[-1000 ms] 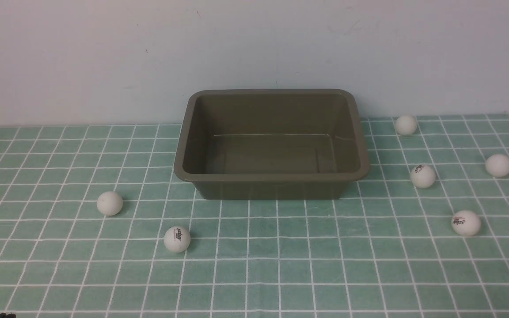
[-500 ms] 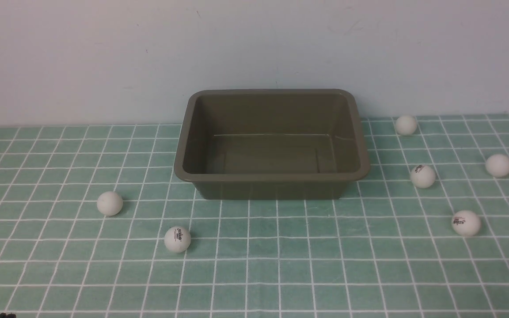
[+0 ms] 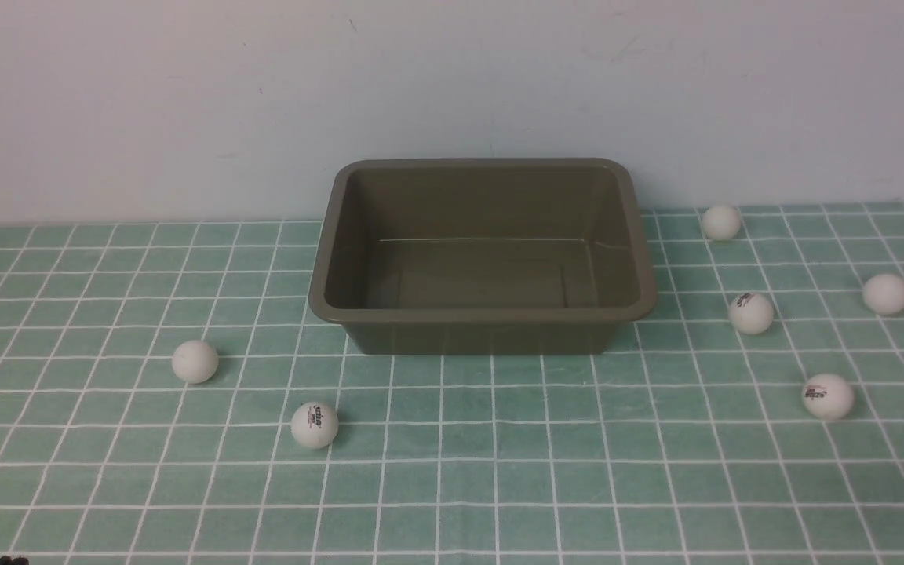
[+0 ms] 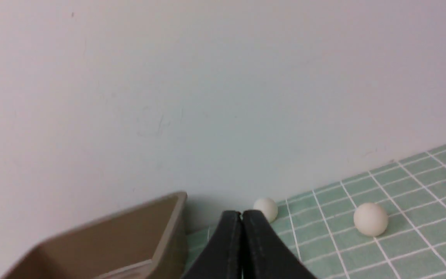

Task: Put the table tennis balls in the box on the green coffee tablecloth.
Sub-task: 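Reach for and grasp a ping pong ball on the table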

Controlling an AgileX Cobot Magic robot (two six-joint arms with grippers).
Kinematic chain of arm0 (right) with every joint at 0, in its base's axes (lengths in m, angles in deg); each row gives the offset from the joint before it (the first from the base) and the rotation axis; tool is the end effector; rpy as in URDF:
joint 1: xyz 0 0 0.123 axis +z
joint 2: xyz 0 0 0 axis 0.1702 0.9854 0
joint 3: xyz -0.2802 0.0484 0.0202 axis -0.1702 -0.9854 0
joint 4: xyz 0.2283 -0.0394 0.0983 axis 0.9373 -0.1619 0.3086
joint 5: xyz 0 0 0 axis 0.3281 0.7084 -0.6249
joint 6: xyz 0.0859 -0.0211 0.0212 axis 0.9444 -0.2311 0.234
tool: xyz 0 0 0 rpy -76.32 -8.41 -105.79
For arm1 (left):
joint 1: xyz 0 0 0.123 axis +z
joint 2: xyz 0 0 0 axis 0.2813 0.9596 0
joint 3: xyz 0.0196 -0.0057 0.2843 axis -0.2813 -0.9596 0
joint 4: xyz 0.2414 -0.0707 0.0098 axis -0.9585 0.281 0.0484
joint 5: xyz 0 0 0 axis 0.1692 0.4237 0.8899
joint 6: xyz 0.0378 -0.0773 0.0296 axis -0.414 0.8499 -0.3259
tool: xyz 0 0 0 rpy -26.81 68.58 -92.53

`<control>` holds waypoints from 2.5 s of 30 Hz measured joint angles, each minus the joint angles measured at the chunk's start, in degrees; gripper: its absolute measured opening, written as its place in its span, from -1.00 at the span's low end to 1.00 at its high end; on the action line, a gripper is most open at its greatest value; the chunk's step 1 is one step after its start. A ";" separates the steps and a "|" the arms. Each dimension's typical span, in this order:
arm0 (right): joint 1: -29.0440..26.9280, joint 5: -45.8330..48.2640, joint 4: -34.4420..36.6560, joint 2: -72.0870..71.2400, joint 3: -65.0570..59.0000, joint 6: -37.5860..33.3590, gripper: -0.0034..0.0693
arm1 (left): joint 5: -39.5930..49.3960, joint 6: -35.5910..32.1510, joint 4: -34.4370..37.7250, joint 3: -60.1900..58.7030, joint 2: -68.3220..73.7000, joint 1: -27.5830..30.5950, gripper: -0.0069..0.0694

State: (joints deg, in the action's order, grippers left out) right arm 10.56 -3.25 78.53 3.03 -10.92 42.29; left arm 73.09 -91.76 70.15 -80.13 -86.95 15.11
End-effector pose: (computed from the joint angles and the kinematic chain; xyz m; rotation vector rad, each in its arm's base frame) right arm 0.0565 0.0034 0.2008 0.2507 1.5249 0.3236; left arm 0.0525 -0.0052 0.1711 0.1296 1.8661 0.0001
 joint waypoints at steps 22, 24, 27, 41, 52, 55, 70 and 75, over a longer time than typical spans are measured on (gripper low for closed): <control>0.00 7.50 -12.19 3.72 19.53 7.53 -0.95 | 0.00 0.00 0.00 0.00 0.00 0.00 -0.83; 0.00 14.82 -16.22 8.16 22.26 7.53 -0.95 | 0.00 0.00 0.00 0.00 0.00 0.00 -0.83; 0.00 25.77 -19.35 16.72 25.53 7.59 -0.94 | 0.00 0.00 0.00 0.00 0.00 0.00 -0.83; 0.00 43.77 -30.91 63.56 47.10 9.89 -0.94 | 0.00 0.00 0.00 0.00 0.00 0.00 -0.83; 0.00 52.93 -33.32 87.19 67.47 8.55 -0.87 | 0.00 0.00 0.00 0.00 0.00 0.00 -0.83; 0.05 54.74 -32.00 89.11 69.61 7.51 -0.71 | 0.00 0.00 0.00 0.00 0.00 0.00 -0.83; 0.05 53.40 -32.79 95.16 69.88 7.98 0.67 | 0.00 0.00 0.00 0.00 0.00 0.00 -0.83; 0.05 50.73 -34.79 97.47 69.88 9.66 0.72 | 0.00 0.00 0.00 0.00 0.00 0.00 -0.83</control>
State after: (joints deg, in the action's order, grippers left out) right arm 10.61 47.48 43.74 100.49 58.96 51.95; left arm 73.09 -91.76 70.15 -80.13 -86.95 15.11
